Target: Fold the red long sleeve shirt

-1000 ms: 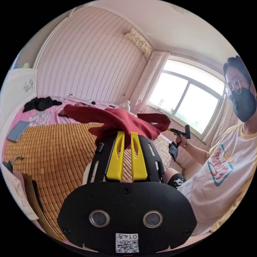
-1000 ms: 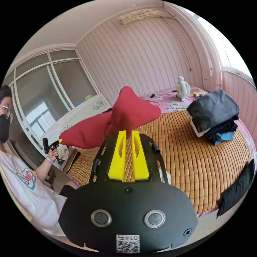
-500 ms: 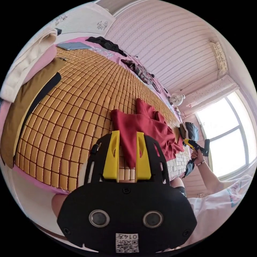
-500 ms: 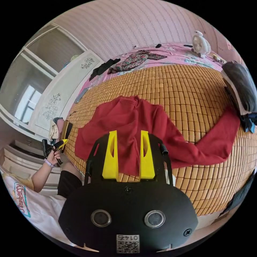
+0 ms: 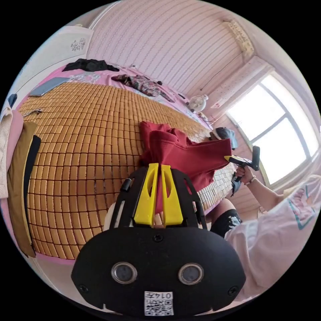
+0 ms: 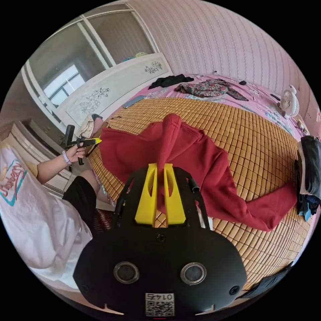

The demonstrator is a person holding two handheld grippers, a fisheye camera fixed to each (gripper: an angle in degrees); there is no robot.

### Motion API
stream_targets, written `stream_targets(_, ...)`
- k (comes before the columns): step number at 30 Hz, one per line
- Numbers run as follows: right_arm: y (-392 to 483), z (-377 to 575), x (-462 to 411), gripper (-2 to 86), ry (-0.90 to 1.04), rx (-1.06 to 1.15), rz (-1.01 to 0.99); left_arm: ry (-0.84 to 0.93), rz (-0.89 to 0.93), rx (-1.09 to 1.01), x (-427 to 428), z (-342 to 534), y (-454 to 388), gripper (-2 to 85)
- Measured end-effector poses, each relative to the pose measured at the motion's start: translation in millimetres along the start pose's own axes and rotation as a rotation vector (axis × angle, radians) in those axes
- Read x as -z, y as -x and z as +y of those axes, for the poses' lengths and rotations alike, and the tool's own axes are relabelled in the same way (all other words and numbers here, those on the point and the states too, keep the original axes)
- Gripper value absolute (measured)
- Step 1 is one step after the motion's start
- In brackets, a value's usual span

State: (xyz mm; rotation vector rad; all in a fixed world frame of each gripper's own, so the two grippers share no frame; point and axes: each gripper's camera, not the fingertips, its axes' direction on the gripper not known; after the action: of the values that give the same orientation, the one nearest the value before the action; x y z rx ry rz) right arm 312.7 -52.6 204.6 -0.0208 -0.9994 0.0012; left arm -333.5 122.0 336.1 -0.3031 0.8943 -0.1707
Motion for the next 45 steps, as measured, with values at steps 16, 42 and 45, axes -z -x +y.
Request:
stream_targets(16, 17.8, 123.4, -47.6, 3.5, 0.192, -0.487, -0.008, 0.245, -0.083, 0.324, -16.6, 82.2, -24.2, 9.2)
stream_targets(42, -3.1, -141.1, 18.6, 3.3, -0.209, -0.350, 0.243, 0.013, -0.364, -0.181, -39.1, -82.1, -162.1, 1.7)
stream_targets(45, -35.2, -155.6, -9.9, 7.1, -0.138, -0.503, 0.289, 0.006, -0.368, 0.004, -51.3, -90.5, -129.6, 4.7)
